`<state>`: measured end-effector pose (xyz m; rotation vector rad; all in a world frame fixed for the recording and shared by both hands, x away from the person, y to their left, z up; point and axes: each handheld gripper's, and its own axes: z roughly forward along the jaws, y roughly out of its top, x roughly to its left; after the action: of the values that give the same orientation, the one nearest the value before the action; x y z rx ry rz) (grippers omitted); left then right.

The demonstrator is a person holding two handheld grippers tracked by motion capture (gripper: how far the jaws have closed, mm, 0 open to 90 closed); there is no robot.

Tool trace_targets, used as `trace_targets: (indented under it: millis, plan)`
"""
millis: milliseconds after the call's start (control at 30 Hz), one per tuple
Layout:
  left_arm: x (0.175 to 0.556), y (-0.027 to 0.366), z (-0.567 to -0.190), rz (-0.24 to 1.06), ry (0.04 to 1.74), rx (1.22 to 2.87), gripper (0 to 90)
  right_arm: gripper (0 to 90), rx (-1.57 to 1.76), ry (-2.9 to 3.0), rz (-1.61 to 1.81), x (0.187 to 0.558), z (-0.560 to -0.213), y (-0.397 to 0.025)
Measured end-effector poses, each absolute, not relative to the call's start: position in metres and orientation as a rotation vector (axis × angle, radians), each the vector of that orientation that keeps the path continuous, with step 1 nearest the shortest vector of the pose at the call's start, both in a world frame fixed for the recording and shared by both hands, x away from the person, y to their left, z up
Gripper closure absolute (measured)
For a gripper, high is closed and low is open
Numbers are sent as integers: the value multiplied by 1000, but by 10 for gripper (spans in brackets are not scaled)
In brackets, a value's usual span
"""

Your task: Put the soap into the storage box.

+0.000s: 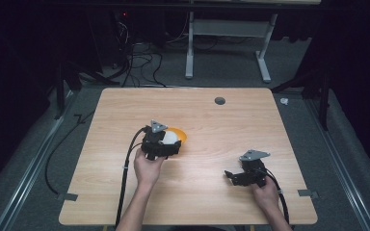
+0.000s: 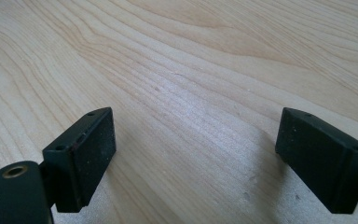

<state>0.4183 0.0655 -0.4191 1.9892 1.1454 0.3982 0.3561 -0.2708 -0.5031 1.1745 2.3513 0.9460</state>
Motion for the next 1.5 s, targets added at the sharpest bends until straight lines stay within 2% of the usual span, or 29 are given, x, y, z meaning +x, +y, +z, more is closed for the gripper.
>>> trace_targets:
  millis: [567,667,1100,1500]
  plan:
    - [446,51,-417,426,1199,1994,246,128,1176,2352,944,357,-503,-270]
    - [453,49,-422,401,1221,1994,245,128,1175,2352,944,357,-503,-271]
    - [469,47,-438,452,1295,2036,245,127,1173,2353,944,357,-503,-271]
    - [471,49,-448,434,1317,2048,243,128,1173,2353,944,357,-503,-271]
